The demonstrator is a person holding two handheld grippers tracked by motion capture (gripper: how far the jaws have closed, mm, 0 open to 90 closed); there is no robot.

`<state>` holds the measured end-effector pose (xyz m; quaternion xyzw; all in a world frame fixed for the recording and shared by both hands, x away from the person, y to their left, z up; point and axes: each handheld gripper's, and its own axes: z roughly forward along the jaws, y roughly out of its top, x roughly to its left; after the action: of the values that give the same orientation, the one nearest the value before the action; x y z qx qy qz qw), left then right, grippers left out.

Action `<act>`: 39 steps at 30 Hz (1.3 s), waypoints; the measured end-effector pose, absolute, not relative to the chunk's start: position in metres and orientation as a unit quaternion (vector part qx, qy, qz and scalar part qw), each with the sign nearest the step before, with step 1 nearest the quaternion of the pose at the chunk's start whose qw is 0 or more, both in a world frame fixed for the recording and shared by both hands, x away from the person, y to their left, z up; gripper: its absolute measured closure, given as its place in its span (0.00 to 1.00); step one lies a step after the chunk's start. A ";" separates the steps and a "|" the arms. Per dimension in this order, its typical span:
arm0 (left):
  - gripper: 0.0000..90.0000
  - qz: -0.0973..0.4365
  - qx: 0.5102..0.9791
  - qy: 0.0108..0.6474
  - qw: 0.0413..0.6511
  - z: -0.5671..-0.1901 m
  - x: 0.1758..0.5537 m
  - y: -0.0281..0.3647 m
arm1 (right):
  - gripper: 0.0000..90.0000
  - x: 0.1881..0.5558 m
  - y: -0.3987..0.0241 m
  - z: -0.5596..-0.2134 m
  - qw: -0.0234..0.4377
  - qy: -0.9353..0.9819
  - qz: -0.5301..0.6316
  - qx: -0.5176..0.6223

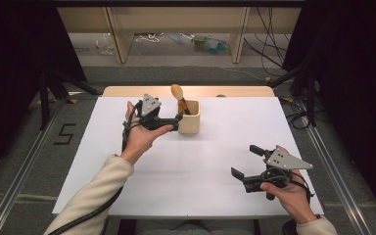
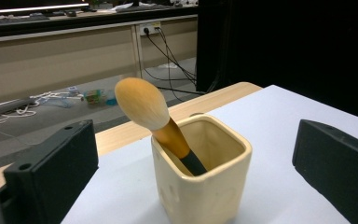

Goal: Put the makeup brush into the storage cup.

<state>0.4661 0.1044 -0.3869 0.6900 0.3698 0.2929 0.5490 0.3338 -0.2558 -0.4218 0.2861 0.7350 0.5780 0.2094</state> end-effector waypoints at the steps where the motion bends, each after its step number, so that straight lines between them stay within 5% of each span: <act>1: 0.00 0.291 0.690 0.369 0.550 -0.387 0.464 0.106 | 0.01 0.334 -0.256 -0.422 0.209 0.735 0.578 0.286; 39: 0.00 0.291 0.677 0.331 0.589 -0.380 0.397 0.159 | 0.01 0.335 -0.256 -0.421 0.219 0.730 0.581 0.287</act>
<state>0.3967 0.1589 -0.3798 0.6770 0.3311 0.2912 0.5892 0.3346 -0.2565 -0.4214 0.2872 0.7296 0.5807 0.2192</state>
